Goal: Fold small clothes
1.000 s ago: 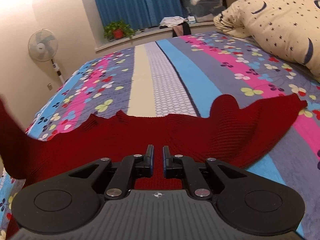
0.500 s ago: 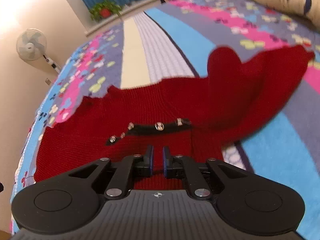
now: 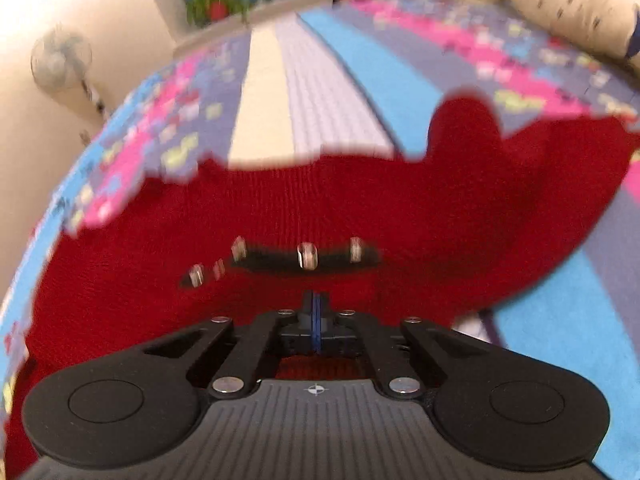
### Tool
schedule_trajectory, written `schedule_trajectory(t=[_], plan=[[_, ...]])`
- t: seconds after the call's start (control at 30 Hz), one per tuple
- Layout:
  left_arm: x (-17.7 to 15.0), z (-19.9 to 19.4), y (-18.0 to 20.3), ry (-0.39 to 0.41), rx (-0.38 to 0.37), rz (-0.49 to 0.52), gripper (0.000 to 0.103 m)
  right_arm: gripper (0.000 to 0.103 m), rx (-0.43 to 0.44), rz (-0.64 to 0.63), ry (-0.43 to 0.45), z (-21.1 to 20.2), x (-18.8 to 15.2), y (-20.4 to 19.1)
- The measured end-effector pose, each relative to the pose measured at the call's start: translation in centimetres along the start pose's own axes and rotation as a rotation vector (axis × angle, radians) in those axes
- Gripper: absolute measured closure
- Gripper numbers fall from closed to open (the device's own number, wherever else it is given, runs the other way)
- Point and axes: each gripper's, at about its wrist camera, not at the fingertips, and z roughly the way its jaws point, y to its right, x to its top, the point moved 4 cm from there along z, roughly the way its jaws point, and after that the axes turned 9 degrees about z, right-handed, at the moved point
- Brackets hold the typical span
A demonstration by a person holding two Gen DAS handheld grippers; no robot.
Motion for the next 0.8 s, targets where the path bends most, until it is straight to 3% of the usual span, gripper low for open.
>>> schedule_trajectory(t=[0.03,0.1,0.13,0.17,0.23,0.27,0.3,0.33,0.37,0.4,0.53,0.6,0.67,0.8], plan=[[0.0,0.0,0.1,0.007,-0.001,0.005,0.056,0.103,0.020,0.002,0.080,-1.7,1.0,-0.2],[0.1,0.1,0.3,0.012,-0.006,0.011,0.056,0.103,-0.058,-0.049,0.195,-3.6,2.2,0.1],[0.1,0.3,0.4,0.009,-0.009,0.015,0.056,0.103,-0.150,-0.047,0.177,-3.2,2.1,1.2],[0.1,0.5,0.5,0.005,-0.010,0.019,0.056,0.103,-0.179,-0.008,0.105,-2.2,1.7,2.3],[0.1,0.8,0.8,-0.005,-0.010,0.029,0.056,0.103,-0.078,0.131,-0.082,-0.3,0.5,3.8],[0.2,0.8,0.9,-0.005,-0.010,0.033,0.056,0.099,-0.030,0.171,-0.128,0.0,0.0,3.8],[0.3,0.8,1.0,-0.002,-0.010,0.037,0.056,0.099,-0.005,0.173,-0.148,0.2,-0.3,3.7],[0.3,0.8,1.1,0.002,-0.011,0.040,0.056,0.090,-0.009,0.139,-0.156,0.5,-0.6,3.3],[0.3,0.8,1.2,0.003,-0.012,0.042,0.055,0.072,-0.040,0.113,-0.157,0.9,-0.8,3.2],[0.3,0.9,1.3,0.003,-0.015,0.045,0.054,0.063,-0.073,0.103,-0.158,1.2,-1.2,3.2],[0.2,0.9,1.5,0.004,-0.016,0.058,0.053,0.057,-0.085,0.065,-0.180,2.4,-2.5,2.8],[0.2,0.9,1.5,0.003,-0.016,0.053,0.053,0.057,-0.068,0.018,-0.176,2.4,-2.8,2.1],[0.2,0.9,1.5,0.005,-0.017,0.052,0.054,0.093,-0.053,-0.012,-0.162,1.9,-2.7,1.7],[0.3,0.8,1.6,0.014,-0.025,0.050,0.053,0.101,0.042,0.016,0.022,-2.3,0.4,0.9]])
